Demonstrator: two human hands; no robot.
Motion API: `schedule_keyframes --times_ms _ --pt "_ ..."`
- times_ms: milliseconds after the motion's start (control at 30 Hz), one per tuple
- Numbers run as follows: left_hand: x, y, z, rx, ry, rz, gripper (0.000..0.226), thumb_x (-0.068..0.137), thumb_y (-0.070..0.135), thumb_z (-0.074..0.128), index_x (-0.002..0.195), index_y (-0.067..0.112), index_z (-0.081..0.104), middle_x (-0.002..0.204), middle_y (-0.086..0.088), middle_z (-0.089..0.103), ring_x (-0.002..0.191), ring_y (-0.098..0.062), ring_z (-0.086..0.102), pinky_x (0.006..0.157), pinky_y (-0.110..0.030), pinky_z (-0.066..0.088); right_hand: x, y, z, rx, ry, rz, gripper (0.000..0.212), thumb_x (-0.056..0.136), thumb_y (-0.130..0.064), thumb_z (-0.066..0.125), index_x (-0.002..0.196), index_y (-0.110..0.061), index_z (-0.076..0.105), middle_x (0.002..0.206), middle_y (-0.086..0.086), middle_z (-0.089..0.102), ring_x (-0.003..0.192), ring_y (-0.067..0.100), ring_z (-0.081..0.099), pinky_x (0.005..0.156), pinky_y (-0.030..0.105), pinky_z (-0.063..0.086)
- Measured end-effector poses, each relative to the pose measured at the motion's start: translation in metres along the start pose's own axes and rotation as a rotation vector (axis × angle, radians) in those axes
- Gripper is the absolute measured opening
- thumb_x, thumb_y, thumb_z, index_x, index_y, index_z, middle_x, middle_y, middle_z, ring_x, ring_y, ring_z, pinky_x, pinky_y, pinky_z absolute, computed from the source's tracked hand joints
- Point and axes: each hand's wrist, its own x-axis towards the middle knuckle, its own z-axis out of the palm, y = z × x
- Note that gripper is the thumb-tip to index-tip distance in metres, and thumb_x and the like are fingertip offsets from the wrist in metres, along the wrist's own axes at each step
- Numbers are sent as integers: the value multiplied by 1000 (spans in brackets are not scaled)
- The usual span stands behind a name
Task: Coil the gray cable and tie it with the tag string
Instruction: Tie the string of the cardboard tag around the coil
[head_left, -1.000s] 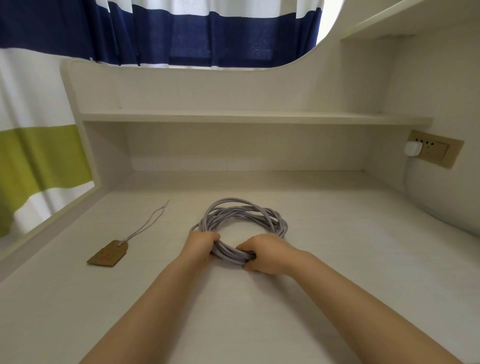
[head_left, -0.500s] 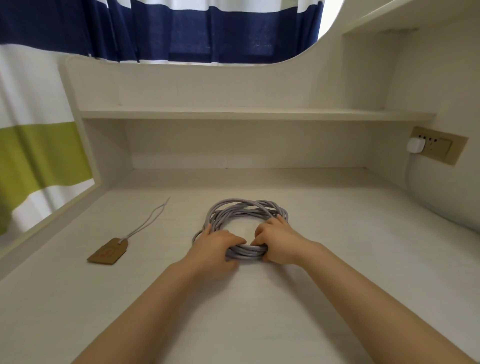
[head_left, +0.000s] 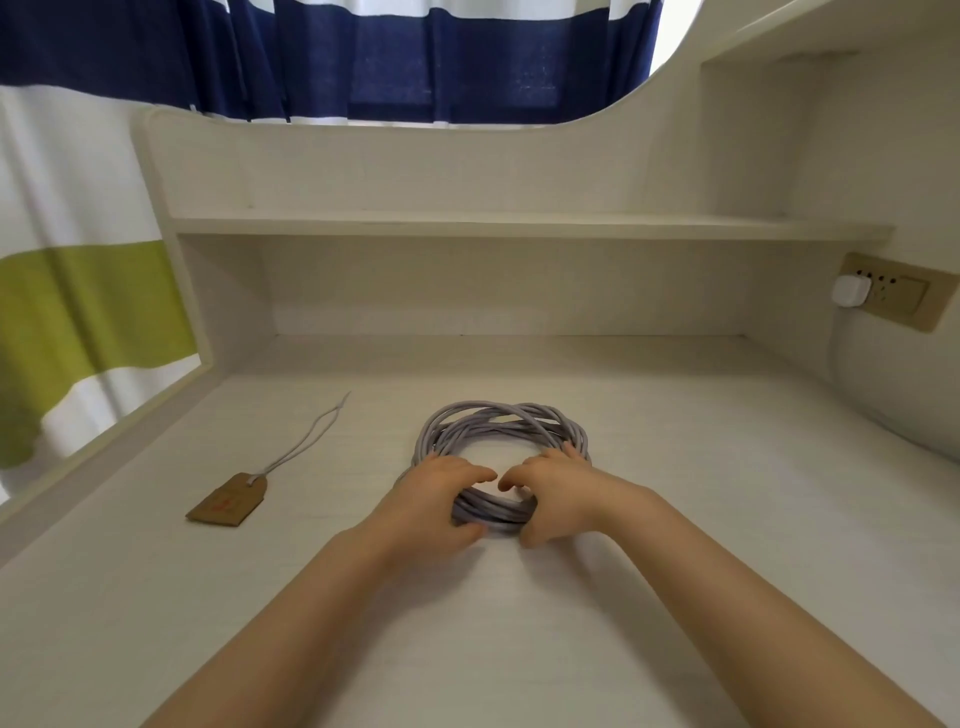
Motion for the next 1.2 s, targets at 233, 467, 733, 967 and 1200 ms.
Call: schedule_keyframes --times_ms 233,467,733,967,1200 --pt "-12 -17 -17 -83 93 -56 52 77 17 67 127 17 53 131 0 55 132 -14 34 102 -12 20 9 -12 -5 248 171 -65 57 76 -40 62 129 -20 50 133 -1 55 124 17 47 103 30 37" --pt "-28 -59 -40 -8 173 -368 47 84 25 60 129 20 49 134 2 53 129 -14 39 104 -23 28 27 -42 -8 342 417 -126 27 81 -30 56 106 -20 63 111 -2 65 105 18 57 86 31 45" --pt "-50 -116 -69 130 268 -884 40 85 21 51 125 18 55 129 -9 56 126 -30 39 99 -40 39 63 -89 -1 451 379 -179 26 83 -18 52 107 -21 62 102 -2 68 86 12 58 81 28 47" --pt "-63 -134 -78 203 141 -1103 30 80 42 51 89 14 48 114 -13 54 107 -32 48 75 -34 40 103 -161 9 415 144 -266 45 85 -23 54 129 -18 50 131 1 56 115 21 53 94 32 42" --pt "-62 -135 -81 88 152 -1060 35 73 36 62 60 15 38 78 -5 51 74 -25 52 53 -26 35 121 -186 16 346 50 -279 43 84 -14 43 124 -26 53 130 8 55 121 30 39 101 42 39"
